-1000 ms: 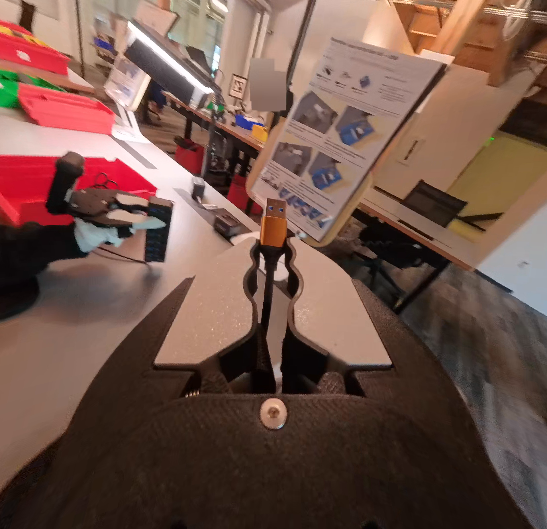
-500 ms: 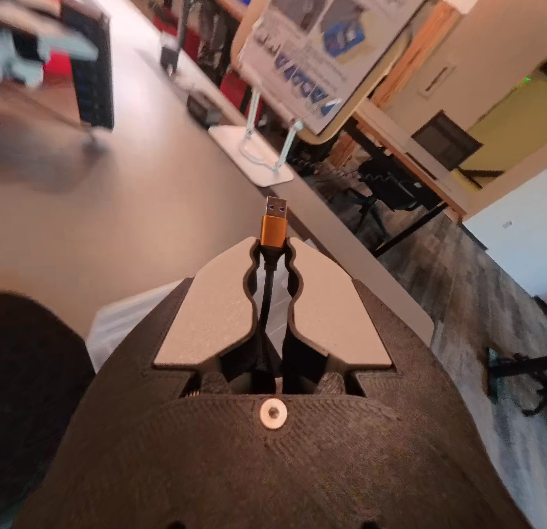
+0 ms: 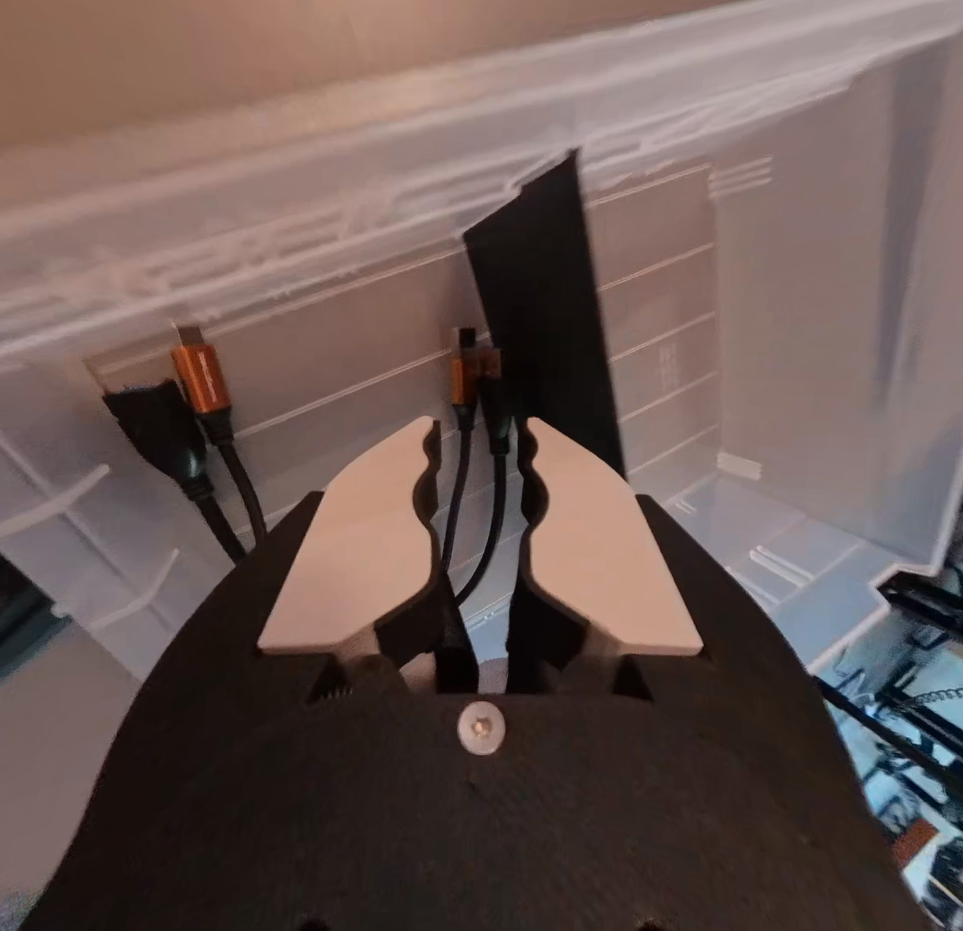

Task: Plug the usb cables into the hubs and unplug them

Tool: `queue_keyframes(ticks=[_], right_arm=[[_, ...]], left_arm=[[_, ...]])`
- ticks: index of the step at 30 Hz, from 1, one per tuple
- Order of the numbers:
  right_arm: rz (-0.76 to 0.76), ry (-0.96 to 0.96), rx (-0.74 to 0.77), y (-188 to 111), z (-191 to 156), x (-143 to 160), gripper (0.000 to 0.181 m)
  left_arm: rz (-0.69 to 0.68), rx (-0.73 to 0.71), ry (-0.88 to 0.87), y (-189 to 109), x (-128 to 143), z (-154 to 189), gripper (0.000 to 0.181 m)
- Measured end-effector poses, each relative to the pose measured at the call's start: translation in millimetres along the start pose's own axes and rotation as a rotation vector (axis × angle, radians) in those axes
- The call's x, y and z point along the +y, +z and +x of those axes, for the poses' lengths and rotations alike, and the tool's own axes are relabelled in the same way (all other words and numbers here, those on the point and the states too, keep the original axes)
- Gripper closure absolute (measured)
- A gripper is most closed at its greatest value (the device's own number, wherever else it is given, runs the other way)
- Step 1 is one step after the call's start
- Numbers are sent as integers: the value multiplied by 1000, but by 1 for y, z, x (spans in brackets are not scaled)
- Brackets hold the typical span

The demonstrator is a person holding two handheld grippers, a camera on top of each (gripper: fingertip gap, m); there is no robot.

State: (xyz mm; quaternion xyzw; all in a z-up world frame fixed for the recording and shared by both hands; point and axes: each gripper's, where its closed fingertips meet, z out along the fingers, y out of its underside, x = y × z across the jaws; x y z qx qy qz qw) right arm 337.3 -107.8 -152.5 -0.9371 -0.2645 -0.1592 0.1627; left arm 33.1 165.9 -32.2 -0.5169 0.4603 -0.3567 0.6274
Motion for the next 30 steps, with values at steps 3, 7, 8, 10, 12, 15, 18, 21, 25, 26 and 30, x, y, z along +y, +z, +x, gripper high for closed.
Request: queue_keyframes(ticks=[3, 7, 8, 10, 12, 15, 18, 21, 25, 26, 30], right_arm=[[68, 73, 138, -35, 26, -18, 152], [591, 214, 293, -123, 39, -110, 150], [798, 211, 289, -150, 30, -143, 148], [1154, 158, 198, -191, -5, -201, 138], [1300, 93, 63, -195, -43, -243, 118], [1262, 25, -54, -147, -83, -297, 91], [1246, 80, -129, -96, -110, -347, 63], [1238, 153, -111, -66, -125, -381, 60], [1212, 149, 7, -54, -130, -398, 71], [1224, 169, 14, -55, -129, -399, 74], [1247, 142, 4, -59, -130, -394, 117]], left_arm=[[0, 1, -4, 0, 0, 0, 156], [16, 6, -49, -1, -3, -4, 156], [31, 10, -76, -1, -5, -4, 156], [77, 27, -135, -4, -13, -5, 156], [145, 63, -207, -11, -26, -7, 156], [242, 143, -347, -20, -44, -6, 156], [292, 188, -463, -23, -49, -7, 156], [279, 200, -467, -21, -49, -1, 155], [269, 287, -405, -20, -56, 25, 155], [271, 326, -386, -21, -59, 34, 155], [273, 383, -270, -25, -65, 50, 155]])
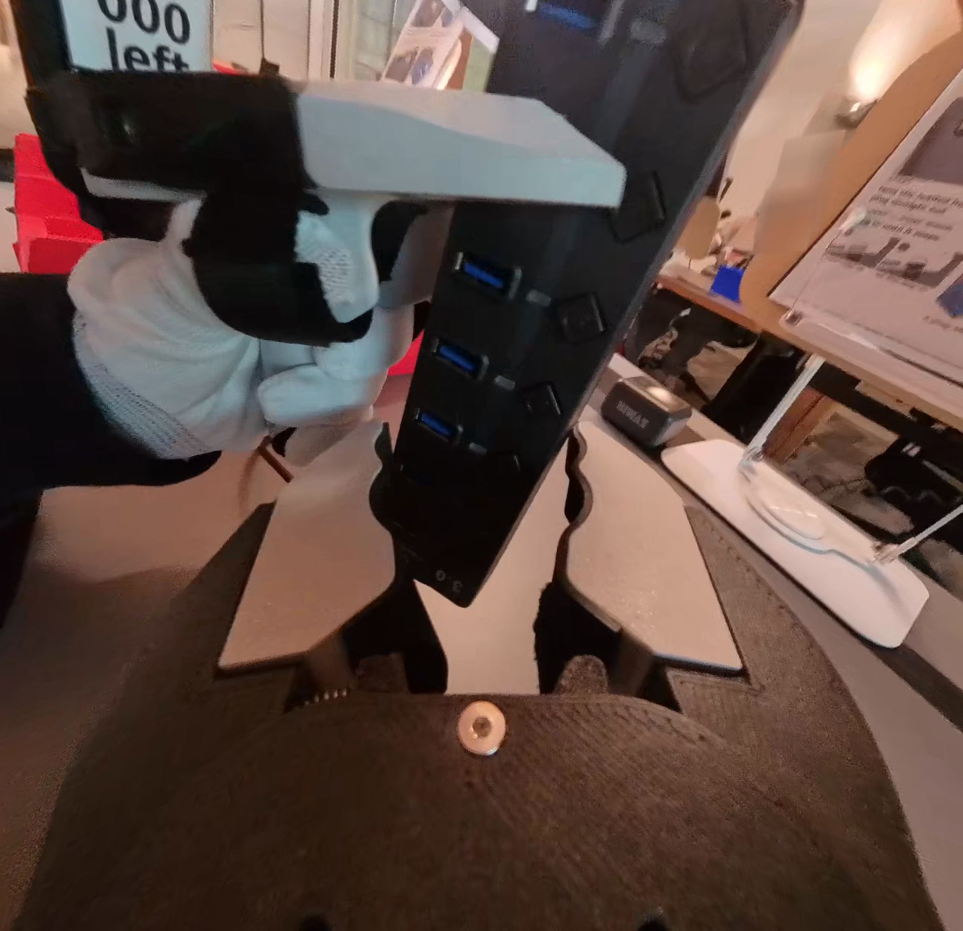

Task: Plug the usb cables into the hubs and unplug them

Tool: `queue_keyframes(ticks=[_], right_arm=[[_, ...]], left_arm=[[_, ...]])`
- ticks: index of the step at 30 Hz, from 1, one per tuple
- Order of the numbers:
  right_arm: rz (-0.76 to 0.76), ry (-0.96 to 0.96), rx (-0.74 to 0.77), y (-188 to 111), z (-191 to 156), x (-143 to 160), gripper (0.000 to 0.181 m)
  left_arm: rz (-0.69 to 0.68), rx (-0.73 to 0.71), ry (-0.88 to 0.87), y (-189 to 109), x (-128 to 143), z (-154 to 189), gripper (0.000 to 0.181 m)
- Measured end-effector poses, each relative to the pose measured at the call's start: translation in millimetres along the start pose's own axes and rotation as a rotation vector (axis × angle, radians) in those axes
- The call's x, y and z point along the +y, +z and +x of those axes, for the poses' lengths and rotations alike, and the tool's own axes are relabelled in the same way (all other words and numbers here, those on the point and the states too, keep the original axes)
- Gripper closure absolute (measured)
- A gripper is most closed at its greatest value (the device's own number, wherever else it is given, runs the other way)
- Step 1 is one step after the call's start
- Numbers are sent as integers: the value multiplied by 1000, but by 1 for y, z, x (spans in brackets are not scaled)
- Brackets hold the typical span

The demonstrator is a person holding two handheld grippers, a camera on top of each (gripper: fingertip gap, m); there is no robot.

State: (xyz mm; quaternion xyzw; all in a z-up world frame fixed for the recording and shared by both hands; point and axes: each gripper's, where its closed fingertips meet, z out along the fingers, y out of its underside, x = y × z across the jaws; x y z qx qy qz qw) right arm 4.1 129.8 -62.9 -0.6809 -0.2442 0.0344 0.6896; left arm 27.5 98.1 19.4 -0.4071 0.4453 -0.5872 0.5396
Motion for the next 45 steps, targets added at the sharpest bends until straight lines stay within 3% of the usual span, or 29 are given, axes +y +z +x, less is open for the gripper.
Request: queue_keyframes(ticks=[5, 7, 11, 17, 21, 24, 26, 29, 32, 36, 38, 42, 45], right_arm=[[68, -49, 16, -16, 8, -11, 121], [132, -39, 60, -27, 20, -23, 121], [262, -42, 194, -62, 60, -49, 122], [346, 1, 363, -118, 115, -66, 122], [399, -6, 406, -135, 122, -78, 122], [480, 0, 444, -150, 126, -91, 122], [523, 17, 423, -156, 125, -97, 122], [514, -39, 406, -152, 116, -100, 122], [517, -57, 382, -146, 108, -101, 122], [529, -67, 366, -146, 104, -105, 122], [529, -71, 364, -146, 103, -105, 122], [529, -65, 354, -144, 102, -103, 122], [524, -82, 353, -144, 100, -104, 122]], left_arm=[[32, 159, -44, 2, -8, 21, 151], [50, 165, -38, 1, -9, 22, 141], [90, 77, 53, -5, -18, 8, 134], [107, -185, 310, -25, -37, -21, 135], [38, -287, 435, -28, -31, -31, 136], [-19, -258, 527, -23, -21, -25, 136], [-137, -227, 618, -17, -6, -21, 135], [-448, -174, 740, -13, 41, -23, 133], [-518, -219, 821, -25, 30, -33, 143], [-554, -345, 436, -74, -16, -52, 137], [-586, -480, 210, -110, -28, -72, 135], [-758, -699, -120, -180, -7, -110, 132], [-826, -694, -280, -198, 20, -114, 129]])
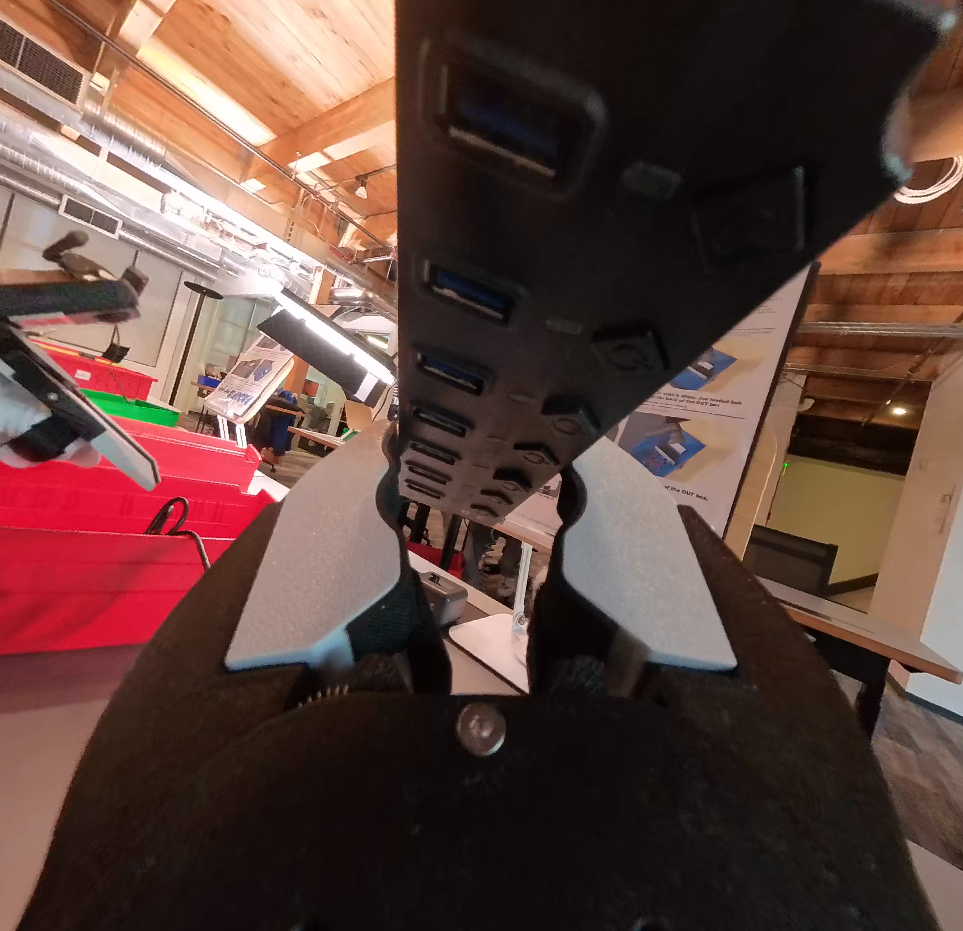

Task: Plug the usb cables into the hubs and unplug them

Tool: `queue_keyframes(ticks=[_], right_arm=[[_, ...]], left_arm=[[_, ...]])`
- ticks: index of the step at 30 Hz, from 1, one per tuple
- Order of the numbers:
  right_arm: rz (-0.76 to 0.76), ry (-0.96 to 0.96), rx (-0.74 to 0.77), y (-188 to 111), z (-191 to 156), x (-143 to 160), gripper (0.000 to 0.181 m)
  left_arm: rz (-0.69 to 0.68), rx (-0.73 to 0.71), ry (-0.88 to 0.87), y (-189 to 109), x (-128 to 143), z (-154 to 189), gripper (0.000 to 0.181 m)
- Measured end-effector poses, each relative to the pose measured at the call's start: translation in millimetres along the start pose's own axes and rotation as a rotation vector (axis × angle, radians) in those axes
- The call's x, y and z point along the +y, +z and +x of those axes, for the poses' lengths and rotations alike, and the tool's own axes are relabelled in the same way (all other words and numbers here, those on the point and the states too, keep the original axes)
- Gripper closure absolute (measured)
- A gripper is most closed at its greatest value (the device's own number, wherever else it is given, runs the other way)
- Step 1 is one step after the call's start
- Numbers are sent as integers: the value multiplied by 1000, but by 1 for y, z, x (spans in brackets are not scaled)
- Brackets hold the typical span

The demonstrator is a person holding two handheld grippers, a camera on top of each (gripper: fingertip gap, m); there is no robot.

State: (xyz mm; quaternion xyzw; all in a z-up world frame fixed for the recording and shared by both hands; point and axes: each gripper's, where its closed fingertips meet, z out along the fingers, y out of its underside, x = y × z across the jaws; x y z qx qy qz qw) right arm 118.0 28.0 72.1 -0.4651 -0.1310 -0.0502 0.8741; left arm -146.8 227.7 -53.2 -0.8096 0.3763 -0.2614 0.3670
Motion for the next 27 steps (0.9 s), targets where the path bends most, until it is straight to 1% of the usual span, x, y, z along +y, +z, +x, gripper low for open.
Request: queue_keyframes(ticks=[3, 5, 6, 8, 9, 10, 12, 13, 14, 16, 17, 18, 19, 20, 21, 23, 25, 27], right_arm=[[-1, 7, -5, 0, -1, 1, 122], [-6, 6, -6, 1, -2, 2, 122], [-9, 3, -9, 1, -2, 3, 122], [-10, 0, -15, 1, -4, 3, 122], [-10, 4, -22, 1, -5, 3, 122], [-11, 7, -30, 2, -6, 3, 122], [-13, 10, -44, 2, -10, 3, 122], [-15, 11, -53, 3, -11, 3, 122], [-19, 13, -61, 3, -13, 4, 122], [-33, 15, -71, 4, -14, 4, 122], [-41, 21, -80, 4, -14, 4, 122], [-54, 32, -97, 4, -14, 5, 122], [-76, 50, -119, 3, -15, 8, 122], [-113, 77, -147, 3, -16, 12, 122], [-166, 111, -175, 3, -17, 20, 122], [-333, 193, -250, -1, -23, 44, 122], [-553, 294, -325, -14, -31, 77, 122], [-721, 406, -365, -29, -36, 104, 122]], left_arm=[[-38, -1, -13, 17, 11, -9, 129], [-60, 62, -19, 31, 14, -3, 138], [-73, 106, -8, 37, 16, 4, 145], [-53, 105, 23, 40, 12, 1, 148], [-27, 68, 45, 35, 6, -3, 149], [46, -6, 90, 26, -7, -10, 149], [260, -153, 178, -6, -44, -15, 149], [392, -202, 217, -26, -65, -9, 149], [546, -230, 270, -48, -87, 4, 150], [802, -183, 383, -84, -118, 46, 150], [883, -106, 425, -92, -128, 72, 150], [931, 20, 457, -95, -134, 101, 150], [945, 169, 470, -93, -138, 130, 150], [931, 299, 455, -86, -140, 152, 151], [888, 403, 435, -75, -140, 170, 151], [747, 519, 415, -38, -132, 193, 151], [603, 592, 396, 5, -113, 206, 150], [532, 674, 370, 37, -92, 216, 151]])
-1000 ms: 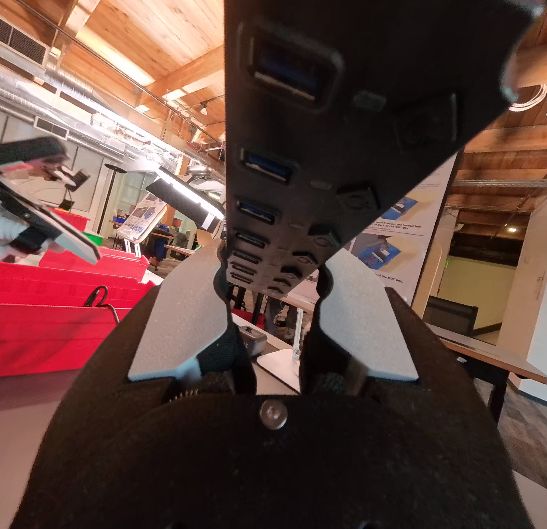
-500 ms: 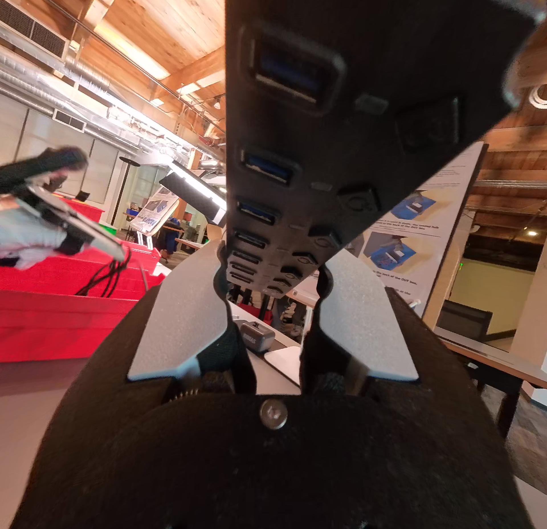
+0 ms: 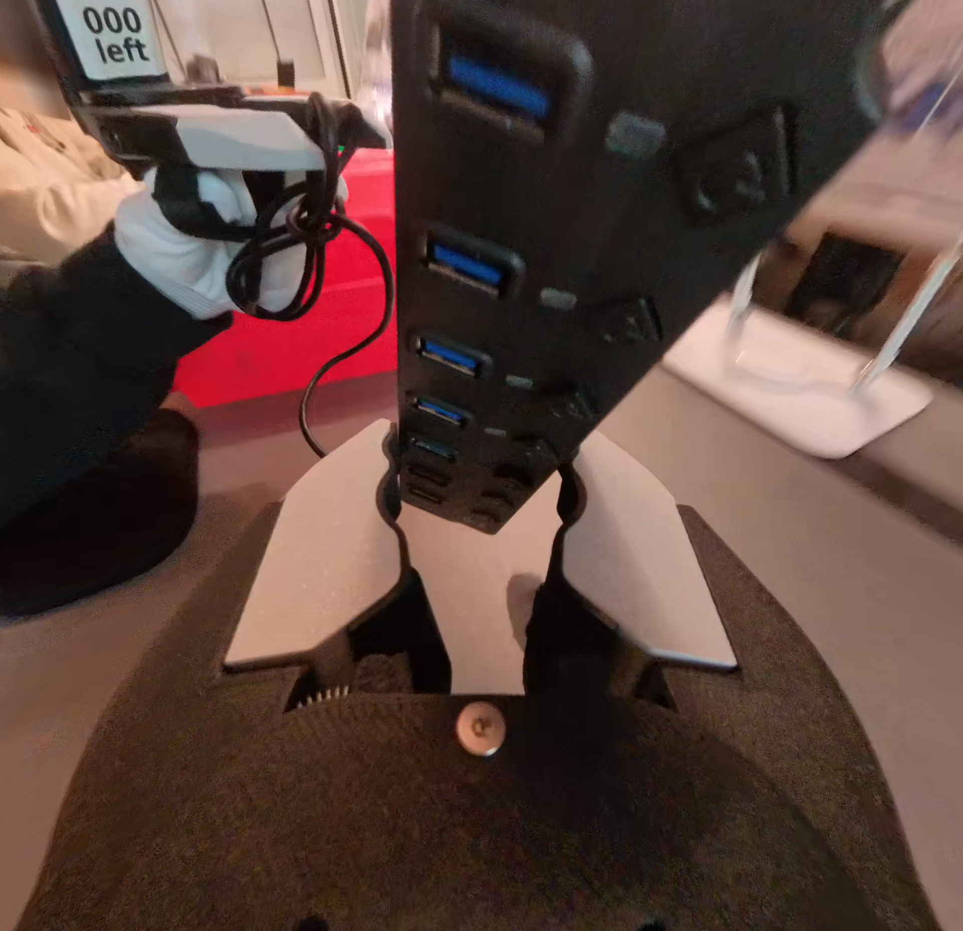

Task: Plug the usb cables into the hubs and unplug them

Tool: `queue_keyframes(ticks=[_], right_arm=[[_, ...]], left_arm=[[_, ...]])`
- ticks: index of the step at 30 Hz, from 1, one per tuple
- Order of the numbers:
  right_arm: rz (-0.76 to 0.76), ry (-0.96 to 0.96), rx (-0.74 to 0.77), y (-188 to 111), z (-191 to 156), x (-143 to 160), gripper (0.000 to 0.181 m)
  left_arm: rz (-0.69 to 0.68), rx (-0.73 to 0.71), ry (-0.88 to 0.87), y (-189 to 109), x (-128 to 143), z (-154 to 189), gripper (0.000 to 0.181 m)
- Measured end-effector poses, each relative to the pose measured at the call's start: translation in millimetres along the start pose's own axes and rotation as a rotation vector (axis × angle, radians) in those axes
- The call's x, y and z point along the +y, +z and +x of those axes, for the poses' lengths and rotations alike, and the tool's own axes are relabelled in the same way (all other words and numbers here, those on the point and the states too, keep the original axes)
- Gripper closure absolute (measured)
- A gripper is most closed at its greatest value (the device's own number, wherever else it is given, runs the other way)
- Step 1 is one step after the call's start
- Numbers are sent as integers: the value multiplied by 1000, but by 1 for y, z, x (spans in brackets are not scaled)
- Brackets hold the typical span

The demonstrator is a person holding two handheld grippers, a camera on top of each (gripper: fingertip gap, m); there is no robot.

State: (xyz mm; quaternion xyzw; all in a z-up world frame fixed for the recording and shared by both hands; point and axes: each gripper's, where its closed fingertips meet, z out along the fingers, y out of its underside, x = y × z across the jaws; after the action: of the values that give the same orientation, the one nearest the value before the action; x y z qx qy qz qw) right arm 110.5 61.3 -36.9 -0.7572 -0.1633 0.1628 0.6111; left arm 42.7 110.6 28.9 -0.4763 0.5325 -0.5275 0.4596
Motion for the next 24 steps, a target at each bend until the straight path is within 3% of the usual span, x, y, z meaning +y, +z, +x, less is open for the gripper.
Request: queue_keyframes(ticks=[3, 8, 18, 24], right_arm=[[-204, 156, -40, 5, 8, 42, 122], [-438, 251, -8, 7, 21, 93, 122], [-403, 365, 49, 26, 29, 101, 121], [-599, 303, 88, 28, 27, 135, 124]], left_arm=[[-69, 51, -84, 13, 37, 0, 150], [-29, 121, -190, 18, 43, 5, 151], [-114, 65, -74, 27, 57, 13, 151], [-118, 68, -153, 28, 59, 12, 150]])
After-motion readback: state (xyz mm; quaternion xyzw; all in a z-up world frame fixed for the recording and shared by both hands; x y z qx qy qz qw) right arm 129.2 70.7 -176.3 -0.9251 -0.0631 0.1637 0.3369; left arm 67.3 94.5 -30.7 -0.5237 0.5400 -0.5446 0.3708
